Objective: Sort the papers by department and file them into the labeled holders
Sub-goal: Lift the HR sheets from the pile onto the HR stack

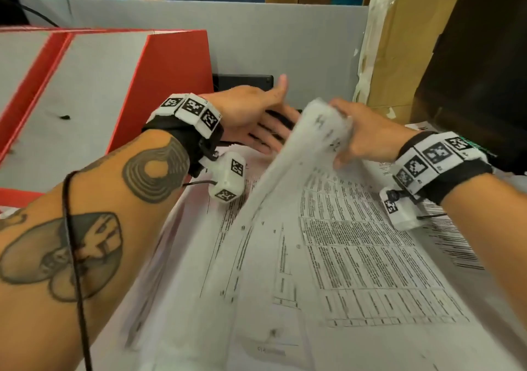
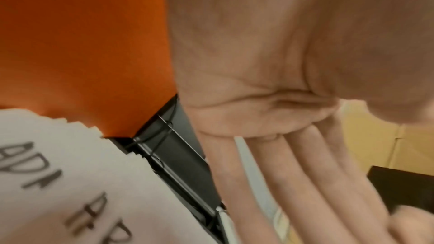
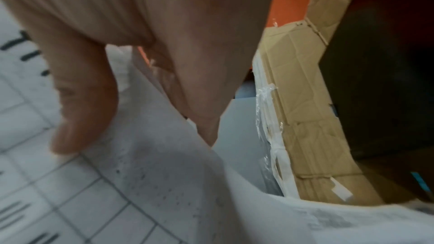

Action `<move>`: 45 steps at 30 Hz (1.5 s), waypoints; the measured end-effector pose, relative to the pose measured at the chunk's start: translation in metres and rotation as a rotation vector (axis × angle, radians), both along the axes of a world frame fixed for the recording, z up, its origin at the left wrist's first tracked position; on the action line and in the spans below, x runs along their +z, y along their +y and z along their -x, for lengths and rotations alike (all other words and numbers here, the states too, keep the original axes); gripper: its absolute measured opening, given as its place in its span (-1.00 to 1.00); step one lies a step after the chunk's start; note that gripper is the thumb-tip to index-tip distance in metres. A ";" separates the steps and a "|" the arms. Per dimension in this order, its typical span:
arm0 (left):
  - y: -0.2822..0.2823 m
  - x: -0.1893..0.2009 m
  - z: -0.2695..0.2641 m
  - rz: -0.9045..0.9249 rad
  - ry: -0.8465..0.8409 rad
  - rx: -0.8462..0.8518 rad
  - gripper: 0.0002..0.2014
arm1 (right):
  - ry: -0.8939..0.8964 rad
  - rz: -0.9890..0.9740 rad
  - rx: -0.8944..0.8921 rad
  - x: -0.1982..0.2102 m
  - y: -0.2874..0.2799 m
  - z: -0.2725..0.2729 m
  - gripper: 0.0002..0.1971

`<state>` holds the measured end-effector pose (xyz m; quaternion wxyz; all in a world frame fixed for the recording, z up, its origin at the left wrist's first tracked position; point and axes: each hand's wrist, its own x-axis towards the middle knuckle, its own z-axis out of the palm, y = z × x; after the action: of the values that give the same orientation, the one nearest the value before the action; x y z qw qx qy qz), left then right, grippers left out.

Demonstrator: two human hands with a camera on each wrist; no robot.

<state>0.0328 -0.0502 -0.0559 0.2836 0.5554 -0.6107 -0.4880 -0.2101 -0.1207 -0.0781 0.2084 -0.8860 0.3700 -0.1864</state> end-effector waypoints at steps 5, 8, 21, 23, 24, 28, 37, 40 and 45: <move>-0.017 -0.021 -0.018 0.014 -1.033 -0.071 -0.49 | -0.003 -0.015 0.082 -0.002 -0.003 0.017 -0.58; -0.021 -0.029 -0.015 -0.012 -1.128 -0.054 -0.35 | -0.040 -0.038 0.151 -0.005 -0.002 0.017 -0.47; -0.013 -0.007 -0.008 0.263 -1.217 0.204 -0.70 | 0.075 -0.073 -0.020 -0.004 0.007 -0.015 -0.86; -0.009 0.002 -0.005 0.304 -1.226 0.230 -0.78 | 0.121 -0.026 -0.043 -0.002 0.011 -0.026 -0.83; -0.006 0.006 -0.003 0.329 -1.229 0.246 -0.84 | 0.142 0.009 -0.039 -0.001 0.013 -0.032 -0.82; 0.001 0.021 0.000 0.448 -1.214 0.255 -0.92 | 0.153 0.072 -0.020 0.008 0.022 -0.051 -0.82; 0.016 0.037 0.000 0.295 -0.580 0.112 -0.53 | -0.038 0.250 -0.027 0.007 0.017 -0.047 -0.61; 0.007 0.022 -0.004 0.170 -0.538 0.157 -0.47 | -0.123 0.179 0.089 0.010 0.013 -0.024 -0.50; -0.012 -0.004 -0.011 -0.094 -1.219 -0.086 -0.44 | -0.116 0.078 0.183 0.006 0.009 -0.006 -0.48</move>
<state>0.0440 -0.0619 -0.0594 -0.1614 0.7213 -0.6628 -0.1198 -0.2040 -0.1120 -0.0723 0.2110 -0.9111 0.2676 -0.2317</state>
